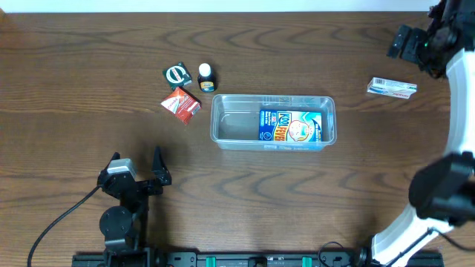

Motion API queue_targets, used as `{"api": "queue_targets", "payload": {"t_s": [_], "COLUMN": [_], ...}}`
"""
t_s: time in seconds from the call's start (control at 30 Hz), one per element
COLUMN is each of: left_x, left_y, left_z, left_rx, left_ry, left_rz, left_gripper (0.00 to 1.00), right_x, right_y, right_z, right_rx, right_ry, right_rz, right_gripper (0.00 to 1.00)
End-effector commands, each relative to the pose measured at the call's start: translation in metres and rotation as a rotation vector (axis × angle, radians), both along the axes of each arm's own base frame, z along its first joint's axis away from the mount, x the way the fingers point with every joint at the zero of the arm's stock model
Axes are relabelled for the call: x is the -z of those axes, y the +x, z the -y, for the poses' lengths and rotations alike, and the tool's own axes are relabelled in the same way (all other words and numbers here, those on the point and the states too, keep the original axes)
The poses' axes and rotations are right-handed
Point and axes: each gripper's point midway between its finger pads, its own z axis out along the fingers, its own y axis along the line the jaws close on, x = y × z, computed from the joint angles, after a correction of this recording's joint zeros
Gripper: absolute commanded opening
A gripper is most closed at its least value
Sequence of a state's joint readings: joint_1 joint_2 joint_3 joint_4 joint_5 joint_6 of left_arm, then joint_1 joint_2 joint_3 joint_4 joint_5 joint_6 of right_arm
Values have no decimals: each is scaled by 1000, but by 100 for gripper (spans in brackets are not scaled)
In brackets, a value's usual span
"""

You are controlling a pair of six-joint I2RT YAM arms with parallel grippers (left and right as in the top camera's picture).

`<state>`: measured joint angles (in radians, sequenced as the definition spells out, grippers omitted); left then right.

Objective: Pack container
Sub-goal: 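Move the right gripper to the white-green Panadol box and grasp it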

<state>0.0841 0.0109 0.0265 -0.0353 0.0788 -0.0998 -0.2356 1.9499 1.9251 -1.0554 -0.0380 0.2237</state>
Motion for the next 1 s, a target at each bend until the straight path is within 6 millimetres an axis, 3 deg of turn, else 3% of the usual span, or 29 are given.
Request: {"api": "queue_targets", "payload": {"t_s": [0.0,0.13,0.33,0.47,0.63,0.97], "left_x": [17,17,17,17,17,17], "left_y": [0,0,0,0,0,0], "left_z": [0,0,0,0,0,0], "left_rx": [1,1,1,1,1,1], "left_ry": [9,9,9,9,9,9], "left_rz": [-46,-47,-47,-47,-47,-47], "left_gripper": [98,98,98,98,98,98], "right_x": [37,57,69,84,106,126], "right_y": [4,9,13,7,0,3], "right_z": [13,15,16,27,23,22], "right_rx": [138,259,304,554,732,756], "right_ry": [88,193,208,219,225,164], "right_rz": [-76,-86,-89,-113,-147,-114], "right_gripper": [99,99,99,99,98,95]}}
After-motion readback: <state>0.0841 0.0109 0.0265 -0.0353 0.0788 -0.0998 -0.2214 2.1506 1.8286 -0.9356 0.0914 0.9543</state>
